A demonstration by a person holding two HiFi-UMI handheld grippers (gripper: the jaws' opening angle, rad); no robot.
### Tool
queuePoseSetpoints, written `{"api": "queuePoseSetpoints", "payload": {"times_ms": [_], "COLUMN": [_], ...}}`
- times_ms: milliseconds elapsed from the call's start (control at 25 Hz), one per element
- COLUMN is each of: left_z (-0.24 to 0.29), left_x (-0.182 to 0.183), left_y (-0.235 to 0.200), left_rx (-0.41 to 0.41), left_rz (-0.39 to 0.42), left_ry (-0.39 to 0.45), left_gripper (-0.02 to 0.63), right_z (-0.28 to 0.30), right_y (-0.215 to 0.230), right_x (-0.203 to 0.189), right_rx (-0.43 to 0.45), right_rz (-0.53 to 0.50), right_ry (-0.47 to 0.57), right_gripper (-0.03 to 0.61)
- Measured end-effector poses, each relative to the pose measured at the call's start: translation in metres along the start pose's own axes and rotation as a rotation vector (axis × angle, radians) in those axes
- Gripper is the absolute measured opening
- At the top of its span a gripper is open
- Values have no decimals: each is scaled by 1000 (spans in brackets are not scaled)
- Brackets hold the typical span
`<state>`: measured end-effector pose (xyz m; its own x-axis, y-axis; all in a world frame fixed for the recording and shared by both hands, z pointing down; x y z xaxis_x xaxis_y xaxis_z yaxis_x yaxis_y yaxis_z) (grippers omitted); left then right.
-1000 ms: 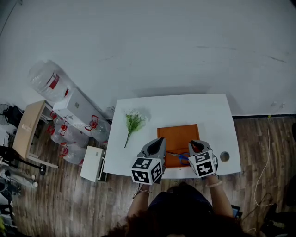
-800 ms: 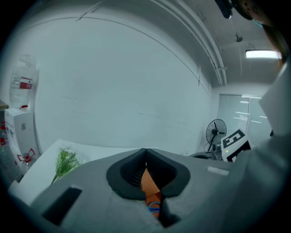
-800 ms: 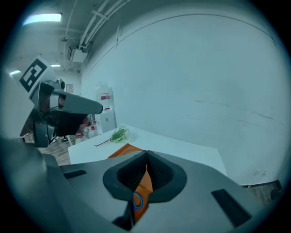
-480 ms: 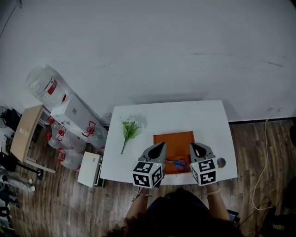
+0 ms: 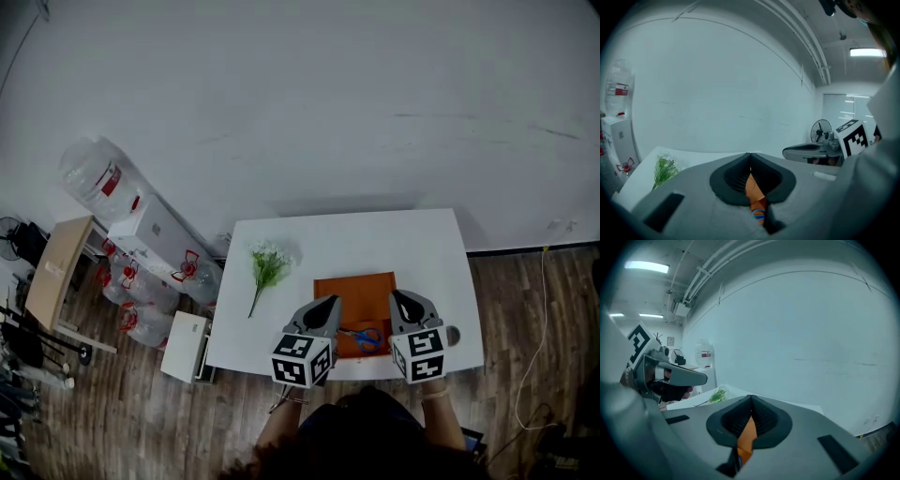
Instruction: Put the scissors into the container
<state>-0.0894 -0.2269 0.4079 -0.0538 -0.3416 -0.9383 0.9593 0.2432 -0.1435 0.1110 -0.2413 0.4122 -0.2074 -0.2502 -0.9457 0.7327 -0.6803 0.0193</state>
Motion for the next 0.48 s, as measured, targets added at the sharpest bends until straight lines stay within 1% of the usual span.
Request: {"api": "queuePoseSetpoints", "payload": {"times_ms": [480], "left_z": [-9], "left_x": [-2], "left_y": [-4], "left_rx": [6], "left_rz": [5], "left_ry": [-2], "left_gripper": [15], "right_z": [-3], "right_y": [-4], "right_x": [4], "right_rx": [-12], "right_rz": [9], "right_ry": [18], "right_gripper": [-2]}}
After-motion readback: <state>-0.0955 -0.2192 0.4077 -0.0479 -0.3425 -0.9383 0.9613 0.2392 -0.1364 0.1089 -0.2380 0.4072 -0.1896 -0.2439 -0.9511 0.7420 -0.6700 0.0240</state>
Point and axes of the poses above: the fingertips, and each gripper's own axes: z forward along the fingers, y to its right, x out of its top, the point moved 9 cm from there along -z, backward along the fingers, and after that the axes turned 13 degrees about x, right-handed, at the moved point
